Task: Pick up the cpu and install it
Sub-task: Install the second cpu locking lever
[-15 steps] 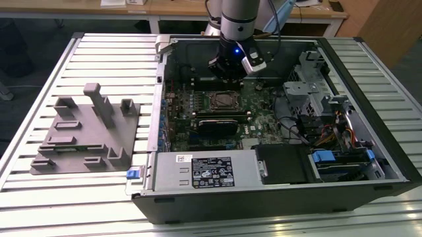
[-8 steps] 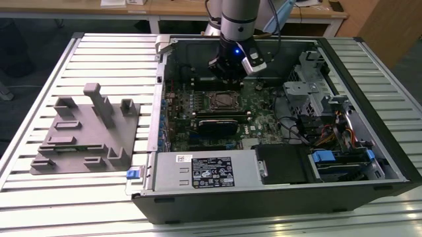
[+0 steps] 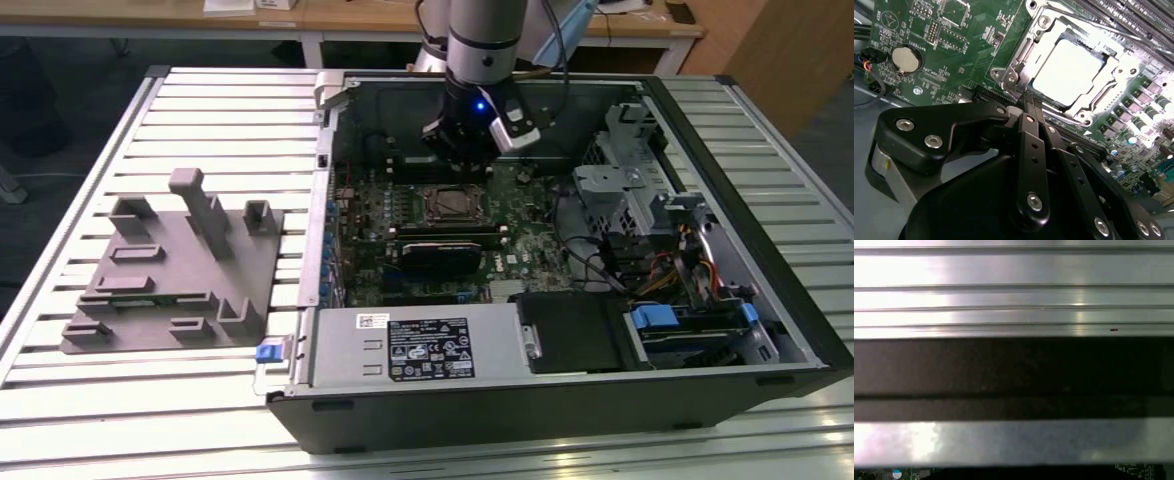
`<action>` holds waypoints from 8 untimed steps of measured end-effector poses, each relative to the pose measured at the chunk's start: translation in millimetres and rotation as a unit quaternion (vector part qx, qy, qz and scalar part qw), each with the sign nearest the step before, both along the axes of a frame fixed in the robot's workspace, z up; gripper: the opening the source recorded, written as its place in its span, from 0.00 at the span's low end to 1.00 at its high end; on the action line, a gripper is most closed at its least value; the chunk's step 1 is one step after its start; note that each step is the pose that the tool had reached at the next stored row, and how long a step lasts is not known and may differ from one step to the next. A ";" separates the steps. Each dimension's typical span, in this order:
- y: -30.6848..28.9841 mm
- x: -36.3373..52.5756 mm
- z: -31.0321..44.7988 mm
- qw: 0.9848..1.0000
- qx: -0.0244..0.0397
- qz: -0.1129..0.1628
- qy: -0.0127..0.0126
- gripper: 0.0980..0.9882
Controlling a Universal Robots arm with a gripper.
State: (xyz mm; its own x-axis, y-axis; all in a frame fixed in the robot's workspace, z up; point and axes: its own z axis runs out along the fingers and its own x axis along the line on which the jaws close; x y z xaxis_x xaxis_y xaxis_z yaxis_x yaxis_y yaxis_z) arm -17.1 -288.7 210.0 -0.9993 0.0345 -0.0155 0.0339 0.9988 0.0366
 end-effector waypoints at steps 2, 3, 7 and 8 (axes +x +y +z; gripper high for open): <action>-1.6 0.0 0.0 1.000 0.000 0.000 0.000 0.01; -2.1 0.1 0.0 1.000 0.000 0.000 0.000 0.01; -2.2 0.1 10.0 1.000 0.000 0.000 0.000 0.01; -2.3 0.0 14.3 1.000 0.000 0.000 0.000 0.01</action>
State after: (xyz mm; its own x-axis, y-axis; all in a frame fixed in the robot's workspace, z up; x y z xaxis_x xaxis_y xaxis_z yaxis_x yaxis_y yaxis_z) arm -17.0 -291.0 224.3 -0.9993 0.0345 -0.0155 0.0339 0.9988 0.0365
